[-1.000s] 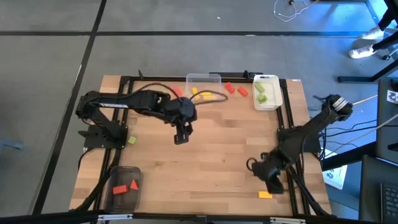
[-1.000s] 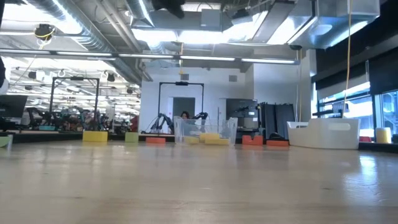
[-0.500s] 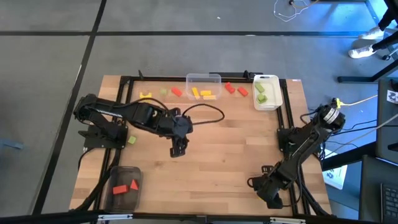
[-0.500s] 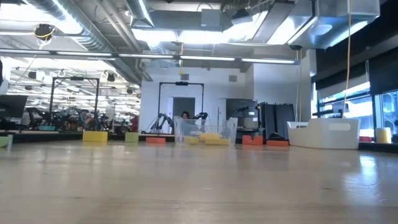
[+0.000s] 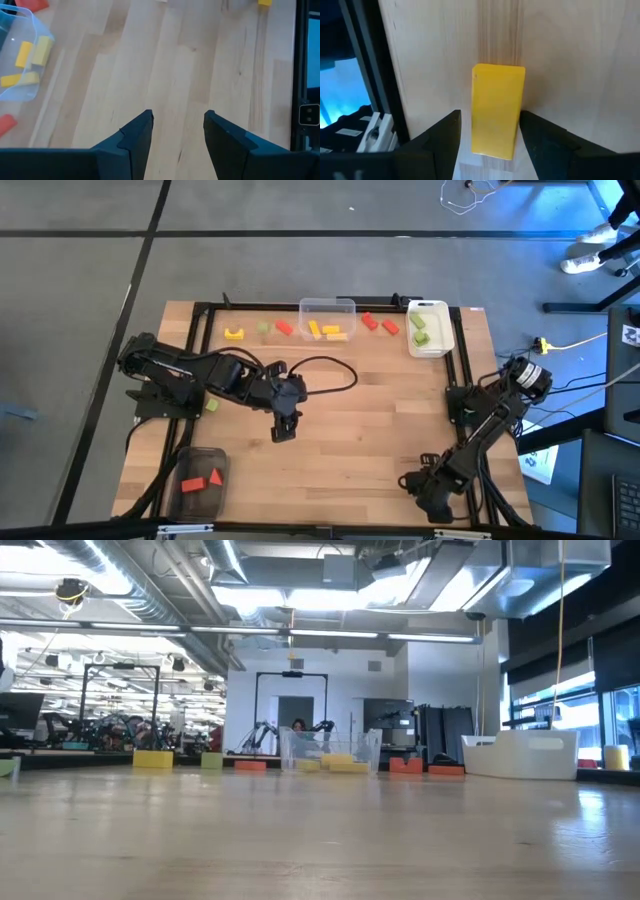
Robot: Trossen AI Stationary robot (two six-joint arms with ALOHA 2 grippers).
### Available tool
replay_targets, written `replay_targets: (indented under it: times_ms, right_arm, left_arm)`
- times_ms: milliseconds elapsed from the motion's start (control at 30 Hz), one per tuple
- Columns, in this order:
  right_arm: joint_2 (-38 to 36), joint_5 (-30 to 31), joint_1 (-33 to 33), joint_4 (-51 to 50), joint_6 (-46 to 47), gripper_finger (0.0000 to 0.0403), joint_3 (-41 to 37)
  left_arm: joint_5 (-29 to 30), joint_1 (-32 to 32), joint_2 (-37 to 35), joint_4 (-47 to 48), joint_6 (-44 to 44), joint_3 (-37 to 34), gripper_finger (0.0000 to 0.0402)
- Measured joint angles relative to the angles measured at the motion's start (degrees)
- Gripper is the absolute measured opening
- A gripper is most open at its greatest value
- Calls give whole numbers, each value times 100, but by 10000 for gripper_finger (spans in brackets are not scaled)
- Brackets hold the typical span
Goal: Sort & place blocks by color
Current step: Put the yellow rectangular block into the transparent bin
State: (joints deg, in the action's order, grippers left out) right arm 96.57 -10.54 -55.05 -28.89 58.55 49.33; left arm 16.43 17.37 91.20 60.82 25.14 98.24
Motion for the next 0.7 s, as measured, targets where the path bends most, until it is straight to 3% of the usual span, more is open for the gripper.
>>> replay_targets:
  times_ms: [233, 567, 700]
  right_arm:
    - [230, 319, -52, -125, 26, 209, 31]
    - [240, 707, -28, -362, 883, 207, 40]
    - [240, 700, 1, -414, 1119, 178, 40]
  left_arm:
    - [6, -1, 0, -1, 2, 0, 167]
    - [8, 7, 2, 1, -17, 0, 167]
    - [6, 7, 2, 1, -19, 0, 167]
